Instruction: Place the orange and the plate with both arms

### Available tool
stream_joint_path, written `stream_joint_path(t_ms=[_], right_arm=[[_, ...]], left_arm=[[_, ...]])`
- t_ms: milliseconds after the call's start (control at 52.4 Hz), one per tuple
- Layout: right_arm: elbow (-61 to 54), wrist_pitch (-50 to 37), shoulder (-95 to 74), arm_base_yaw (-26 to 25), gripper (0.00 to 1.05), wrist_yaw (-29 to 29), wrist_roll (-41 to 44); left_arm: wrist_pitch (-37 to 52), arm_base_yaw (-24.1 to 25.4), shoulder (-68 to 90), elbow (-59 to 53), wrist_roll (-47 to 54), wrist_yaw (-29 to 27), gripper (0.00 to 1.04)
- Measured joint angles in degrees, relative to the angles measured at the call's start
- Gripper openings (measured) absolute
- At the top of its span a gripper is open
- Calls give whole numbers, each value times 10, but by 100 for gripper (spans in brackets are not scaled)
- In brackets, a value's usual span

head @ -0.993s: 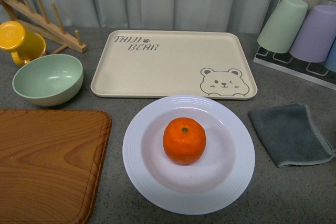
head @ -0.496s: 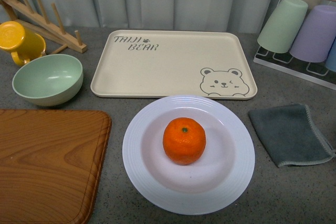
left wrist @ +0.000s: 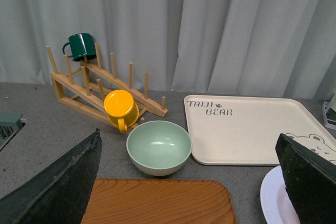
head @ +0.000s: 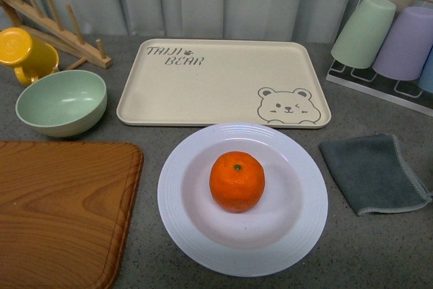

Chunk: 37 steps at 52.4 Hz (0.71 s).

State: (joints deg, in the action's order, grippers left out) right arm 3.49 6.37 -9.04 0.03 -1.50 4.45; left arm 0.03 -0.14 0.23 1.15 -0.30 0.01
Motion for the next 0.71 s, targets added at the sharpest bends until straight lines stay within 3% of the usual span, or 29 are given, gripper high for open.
stream_joint_path(t_ms=[191,325,515,706], right_arm=[[37,-203,-357,1,96,-49,-15],[75,-287,-536,14,96,-70,-55],[143,-297,-717,24,96,-129,-143],[211,-293,-877,39,96,-224,-276]], left_arm=[[0,0,0,0,0,0,98],[0,0,0,0,0,0,98],[0,0,0,0,0,0,98],[0,0,0,0,0,0,98]])
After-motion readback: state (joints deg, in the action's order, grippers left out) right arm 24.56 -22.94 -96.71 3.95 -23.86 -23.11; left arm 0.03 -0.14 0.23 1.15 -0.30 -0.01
